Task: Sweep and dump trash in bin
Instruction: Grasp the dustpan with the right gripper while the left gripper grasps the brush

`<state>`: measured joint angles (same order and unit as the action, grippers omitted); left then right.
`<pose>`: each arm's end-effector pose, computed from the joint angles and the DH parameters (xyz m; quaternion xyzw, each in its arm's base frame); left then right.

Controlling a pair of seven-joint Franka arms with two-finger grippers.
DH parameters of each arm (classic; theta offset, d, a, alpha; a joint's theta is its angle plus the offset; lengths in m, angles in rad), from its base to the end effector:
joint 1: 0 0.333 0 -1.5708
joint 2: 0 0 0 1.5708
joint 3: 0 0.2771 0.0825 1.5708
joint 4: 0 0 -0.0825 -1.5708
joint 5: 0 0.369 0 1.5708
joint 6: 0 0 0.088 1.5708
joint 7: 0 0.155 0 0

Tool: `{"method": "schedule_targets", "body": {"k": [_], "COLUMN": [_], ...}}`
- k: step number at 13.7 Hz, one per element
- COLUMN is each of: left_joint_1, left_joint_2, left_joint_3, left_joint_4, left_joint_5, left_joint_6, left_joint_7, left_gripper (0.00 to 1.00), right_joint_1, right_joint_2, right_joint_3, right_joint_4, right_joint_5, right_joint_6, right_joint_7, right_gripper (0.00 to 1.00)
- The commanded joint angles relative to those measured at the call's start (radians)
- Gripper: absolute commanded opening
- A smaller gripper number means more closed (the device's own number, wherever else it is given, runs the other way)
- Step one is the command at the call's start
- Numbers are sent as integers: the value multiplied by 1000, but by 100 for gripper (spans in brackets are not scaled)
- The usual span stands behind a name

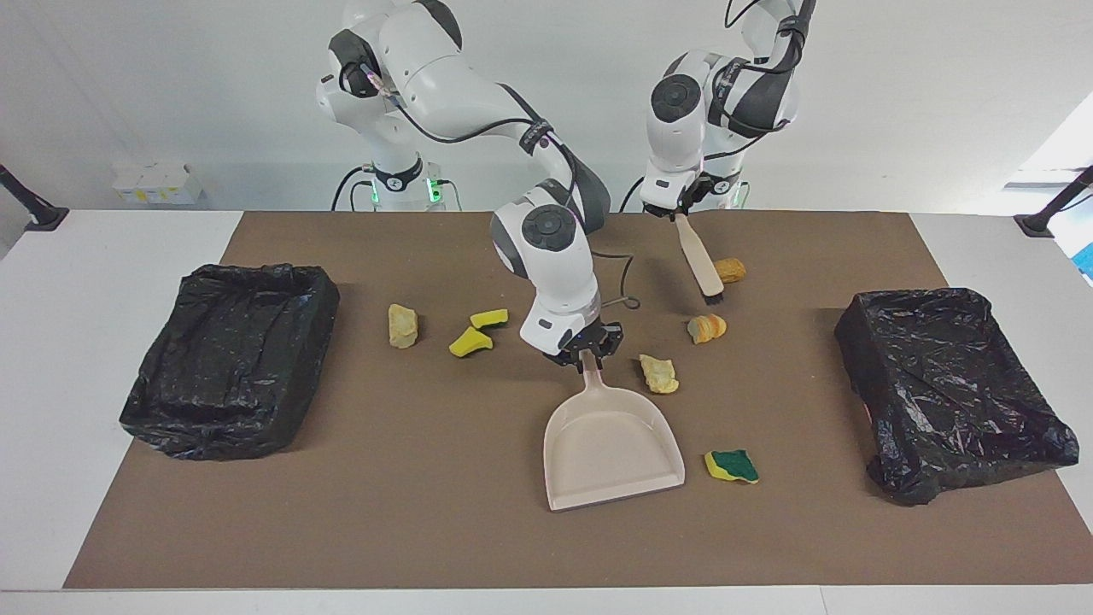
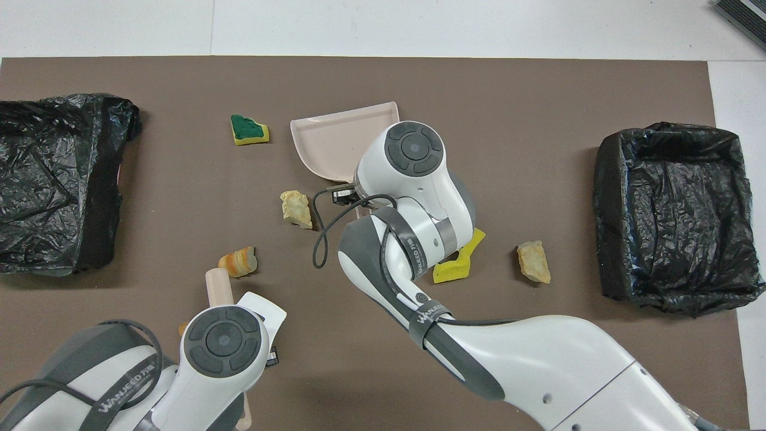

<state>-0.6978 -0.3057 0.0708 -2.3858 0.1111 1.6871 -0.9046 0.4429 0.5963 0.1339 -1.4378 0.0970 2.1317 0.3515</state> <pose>0.3165 -0.2110 0.3375 -0.9731 -0.1150 0.1110 0.1660 0.5839 0.3752 0.2832 -0.9927 -0.0751 -0.0100 0.0935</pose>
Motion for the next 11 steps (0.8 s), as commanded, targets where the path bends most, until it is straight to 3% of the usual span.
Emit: {"method": "schedule_targets", "body": {"k": [1,3,6,8,11], "left_joint_1": [47,89,159,164,164], "left_joint_2": [-35,-42,-67,-104,-92], "left_joint_3": [-11,-11,-16,-16,-16], "left_joint_4": [-24,-35,-76,-148,-187], "left_joint_5": [59,61,59,59,47], "left_joint_6": [-46,-67,-64,-40,45], "left_joint_7": [-100,-172,-218,-247,-281], "left_gripper": [0,0,0,0,0], "right_joint_1": [-61,-90,-95,-101,-154], "right_joint_2": [-58,-90,-147,-193,-245], "right_joint_3": [9,9,9,7,7], "right_joint_4": [-13,-13,-42,-82,-119], "right_joint_5": [9,9,9,-3,-6], "right_joint_6": [-126,-194,-202,-211,-306], "right_joint_7": [-145,-245,-460,-560,-764], "right_gripper": [0,0,0,0,0]}}
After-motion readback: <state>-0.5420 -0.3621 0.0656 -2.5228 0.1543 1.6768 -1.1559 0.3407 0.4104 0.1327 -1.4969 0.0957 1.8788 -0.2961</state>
